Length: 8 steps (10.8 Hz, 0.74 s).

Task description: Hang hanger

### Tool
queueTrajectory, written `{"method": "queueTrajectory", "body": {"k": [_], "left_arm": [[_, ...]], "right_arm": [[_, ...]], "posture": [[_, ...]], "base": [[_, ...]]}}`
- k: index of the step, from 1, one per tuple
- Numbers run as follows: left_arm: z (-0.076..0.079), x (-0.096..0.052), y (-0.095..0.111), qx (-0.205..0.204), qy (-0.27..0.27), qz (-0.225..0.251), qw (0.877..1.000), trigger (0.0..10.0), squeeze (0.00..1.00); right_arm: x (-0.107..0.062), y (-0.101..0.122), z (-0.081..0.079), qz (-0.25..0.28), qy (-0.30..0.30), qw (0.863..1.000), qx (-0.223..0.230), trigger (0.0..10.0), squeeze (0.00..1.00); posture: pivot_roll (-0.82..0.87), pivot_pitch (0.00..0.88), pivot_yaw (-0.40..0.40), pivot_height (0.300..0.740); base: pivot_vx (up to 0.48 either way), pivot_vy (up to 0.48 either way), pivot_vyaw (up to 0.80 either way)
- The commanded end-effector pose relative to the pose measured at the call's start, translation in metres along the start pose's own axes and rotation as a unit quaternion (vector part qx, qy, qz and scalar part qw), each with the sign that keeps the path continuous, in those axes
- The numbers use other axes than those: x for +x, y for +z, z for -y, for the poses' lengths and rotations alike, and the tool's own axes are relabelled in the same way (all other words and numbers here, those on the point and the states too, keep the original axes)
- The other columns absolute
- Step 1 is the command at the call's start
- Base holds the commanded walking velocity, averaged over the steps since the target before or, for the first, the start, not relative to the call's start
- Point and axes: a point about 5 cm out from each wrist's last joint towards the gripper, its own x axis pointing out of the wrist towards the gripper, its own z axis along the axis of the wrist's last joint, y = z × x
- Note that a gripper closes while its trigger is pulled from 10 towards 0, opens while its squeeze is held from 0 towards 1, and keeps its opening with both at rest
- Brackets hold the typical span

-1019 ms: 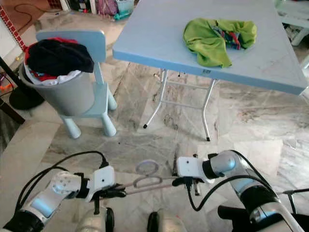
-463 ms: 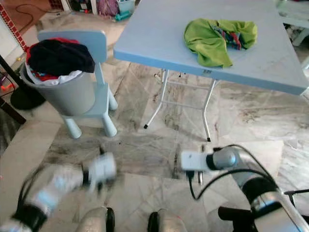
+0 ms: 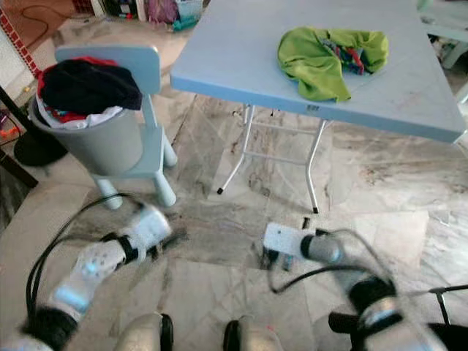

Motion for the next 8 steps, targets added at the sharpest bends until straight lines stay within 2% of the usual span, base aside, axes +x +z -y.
{"method": "queueTrajectory", "body": {"k": [1, 2, 3, 5, 6, 7, 8], "left_arm": [[-0.009, -0.008, -0.001, -0.03, 0.059, 0.013, 0.998, 10.0, 1.0], [-0.012, -0.011, -0.001, -0.072, 0.105, 0.023, 0.992, 10.0, 1.0], [-0.014, -0.01, 0.0, -0.11, 0.132, 0.031, 0.985, 10.0, 1.0], [-0.018, -0.009, 0.001, -0.171, 0.174, 0.043, 0.969, 10.0, 1.0], [-0.015, -0.009, -0.003, -0.214, 0.179, 0.036, 0.96, 10.0, 1.0], [-0.013, -0.01, -0.005, -0.22, 0.168, 0.03, 0.96, 10.0, 0.64], [-0.011, -0.011, -0.008, -0.212, 0.158, 0.024, 0.964, 10.0, 0.0]], "right_arm": [[-0.002, 0.0, 0.003, 0.023, -0.061, 0.996, 0.068, 0.0, 0.0], [-0.001, 0.002, -0.001, 0.047, -0.109, 0.982, 0.15, 0.0, 0.0], [-0.001, 0.003, 0.001, 0.063, -0.154, 0.961, 0.221, 0.0, 0.0], [0.0, 0.006, -0.001, 0.076, -0.214, 0.918, 0.324, 0.0, 0.0], [-0.003, 0.001, -0.008, 0.064, -0.259, 0.882, 0.389, 0.0, 0.0], [-0.005, -0.006, -0.012, 0.051, -0.271, 0.86, 0.429, 0.3, 0.0], [-0.01, -0.018, -0.021, 0.017, -0.278, 0.853, 0.442, 10.0, 0.0]], "posture": [[0.02, 0.123, -0.071, 0.74], [0.03, 0.125, -0.073, 0.74], [0.03, 0.122, -0.072, 0.74], [0.03, 0.119, -0.068, 0.74], [0.04, 0.118, -0.061, 0.74], [0.04, 0.121, -0.059, 0.74], [0.03, 0.125, -0.058, 0.74]], "base": [[0.0, 0.0, 0.0], [0.0, 0.0, 0.0], [0.0, 0.0, 0.0], [0.0, 0.0, 0.0], [0.0, 0.0, 0.0], [0.0, 0.0, 0.0], [0.0, 0.341, 0.0]]}}
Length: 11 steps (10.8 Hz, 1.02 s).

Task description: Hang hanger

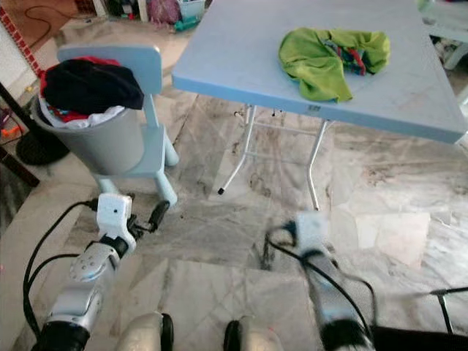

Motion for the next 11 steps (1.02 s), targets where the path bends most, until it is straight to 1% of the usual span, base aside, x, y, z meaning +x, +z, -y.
{"method": "queueTrajectory", "body": {"k": [1, 3, 4, 5, 7, 9, 11], "left_arm": [[-0.001, -0.003, -0.005, 0.0, -0.002, -0.012, 1.0, 10.0, 0.0], [0.001, 0.001, -0.003, -0.004, -0.015, -0.01, 1.0, 10.0, 0.0], [0.001, 0.001, -0.003, -0.007, -0.018, -0.007, 1.0, 10.0, 0.0], [-0.002, 0.001, -0.002, -0.01, -0.018, -0.004, 1.0, 10.0, 0.0], [-0.013, 0.0, 0.0, -0.011, -0.011, 0.002, 1.0, 10.0, 0.0], [-0.017, 0.002, 0.003, -0.017, -0.017, 0.007, 1.0, 10.0, 0.0], [-0.016, 0.006, 0.004, -0.021, -0.024, 0.007, 0.999, 10.0, 0.0]], "right_arm": [[-0.003, -0.004, 0.007, -0.012, -0.018, 1.0, 0.011, 10.0, 0.0], [-0.001, 0.005, 0.004, -0.006, -0.017, 1.0, 0.024, 10.0, 0.0], [0.001, 0.01, 0.002, -0.001, -0.011, 1.0, 0.008, 10.0, 0.0], [0.001, 0.011, 0.001, -0.002, -0.012, 1.0, 0.01, 10.0, 0.0], [0.002, 0.014, -0.002, -0.004, -0.007, 1.0, 0.025, 10.0, 0.0], [0.003, 0.017, -0.003, -0.001, -0.008, 1.0, 0.024, 10.0, 0.0], [0.004, 0.019, -0.001, -0.002, -0.014, 1.0, 0.026, 10.0, 0.0]], "posture": [[0.03, 0.128, -0.054, 0.74], [0.03, 0.127, -0.052, 0.74], [0.03, 0.127, -0.054, 0.74], [0.03, 0.128, -0.058, 0.74], [0.03, 0.129, -0.066, 0.74], [0.03, 0.128, -0.066, 0.74], [0.02, 0.123, -0.067, 0.74]], "base": [[0.0, 0.48, -0.8], [0.0, 0.48, -0.8], [0.0, 0.48, -0.8], [0.0, 0.48, -0.8], [0.0, 0.469, -0.8], [0.246, 0.412, -0.8], [0.255, 0.409, -0.8]]}}
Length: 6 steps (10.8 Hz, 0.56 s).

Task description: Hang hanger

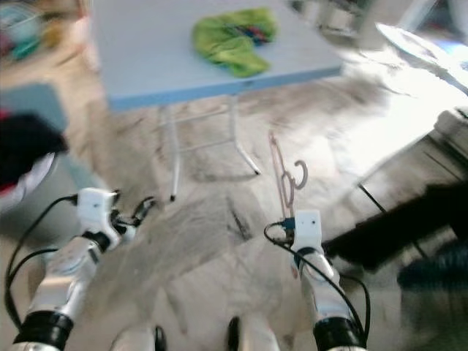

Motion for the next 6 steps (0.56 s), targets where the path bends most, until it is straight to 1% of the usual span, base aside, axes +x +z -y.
{"method": "queueTrajectory", "body": {"k": [1, 2, 4, 6], "left_arm": [[0.0126, 0.0065, 0.0018, 0.005, -0.028, 0.005, 1.0, 10.0, 0.0], [0.0139, 0.0071, 0.0022, 0.01, -0.037, 0.009, 0.999, 10.0, 0.0], [0.0136, 0.0078, 0.0016, 0.011, -0.04, 0.007, 0.999, 10.0, 0.0], [0.0139, 0.0077, -0.0017, 0.011, -0.046, -0.004, 0.999, 10.0, 0.0]], "right_arm": [[-0.0016, 0.0026, 0.0129, 0.0, -0.022, 1.0, 0.0, 10.0, 0.0], [-0.0007, 0.0035, 0.0127, 0.0, -0.022, 1.0, 0.001, 10.0, 0.0], [0.0011, 0.0046, 0.0105, -0.001, -0.02, 1.0, 0.005, 10.0, 0.0], [0.0023, 0.0053, 0.0088, -0.002, -0.021, 1.0, 0.006, 10.0, 0.0]], "posture": [[0.02, 0.123, -0.067, 0.74], [0.02, 0.121, -0.068, 0.74], [0.03, 0.119, -0.067, 0.74], [0.03, 0.118, -0.062, 0.74]], "base": [[0.255, 0.405, -0.8], [0.36, 0.319, -0.8], [0.409, 0.251, -0.63], [0.412, 0.247, -0.8]]}}
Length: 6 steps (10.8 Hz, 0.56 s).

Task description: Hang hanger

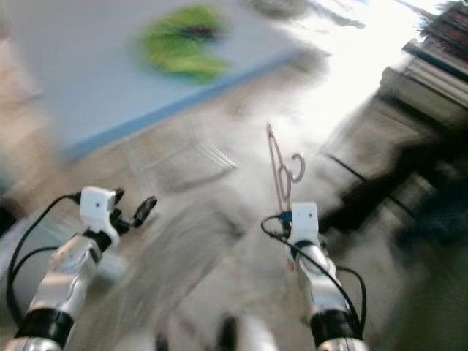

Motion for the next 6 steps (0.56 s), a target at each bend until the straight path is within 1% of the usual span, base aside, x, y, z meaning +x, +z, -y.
{"method": "queueTrajectory", "body": {"k": [1, 2, 3, 4, 5, 6], "left_arm": [[0.007, -0.001, -0.006, 0.007, -0.014, -0.012, 1.0, 10.0, 0.0], [0.012, -0.002, -0.012, 0.029, -0.032, -0.031, 0.999, 10.0, 0.0], [0.014, -0.004, -0.015, 0.047, -0.035, -0.034, 0.998, 10.0, 0.0], [0.01, -0.005, -0.016, 0.068, -0.002, -0.037, 0.997, 10.0, 0.0], [0.007, -0.009, -0.017, 0.063, 0.02, -0.028, 0.997, 10.0, 0.0], [0.001, -0.015, -0.017, 0.047, 0.044, -0.023, 0.998, 10.0, 0.0]], "right_arm": [[-0.001, -0.001, 0.006, -0.002, -0.015, 1.0, 0.005, 10.0, 0.0], [-0.001, -0.001, 0.005, -0.003, -0.02, 1.0, 0.002, 10.0, 0.0], [0.0, -0.002, 0.005, -0.007, -0.025, 1.0, 0.007, 10.0, 0.0], [0.001, -0.002, 0.002, -0.008, -0.027, 0.999, 0.017, 10.0, 0.0], [0.003, 0.0, -0.003, -0.001, -0.028, 0.999, 0.016, 10.0, 0.0], [0.003, -0.001, -0.004, 0.001, -0.034, 0.999, 0.027, 10.0, 0.0]], "posture": [[0.02, 0.118, -0.06, 0.74], [0.03, 0.116, -0.058, 0.74], [0.04, 0.117, -0.056, 0.74], [0.05, 0.124, -0.044, 0.74], [0.06, 0.125, -0.037, 0.74], [0.06, 0.122, -0.028, 0.74]], "base": [[0.412, 0.244, -0.8], [0.311, 0.266, -0.8], [0.0, 0.0, -0.8], [0.0, 0.0, -0.8], [0.0, 0.0, -0.8], [0.0, 0.0, -0.8]]}}
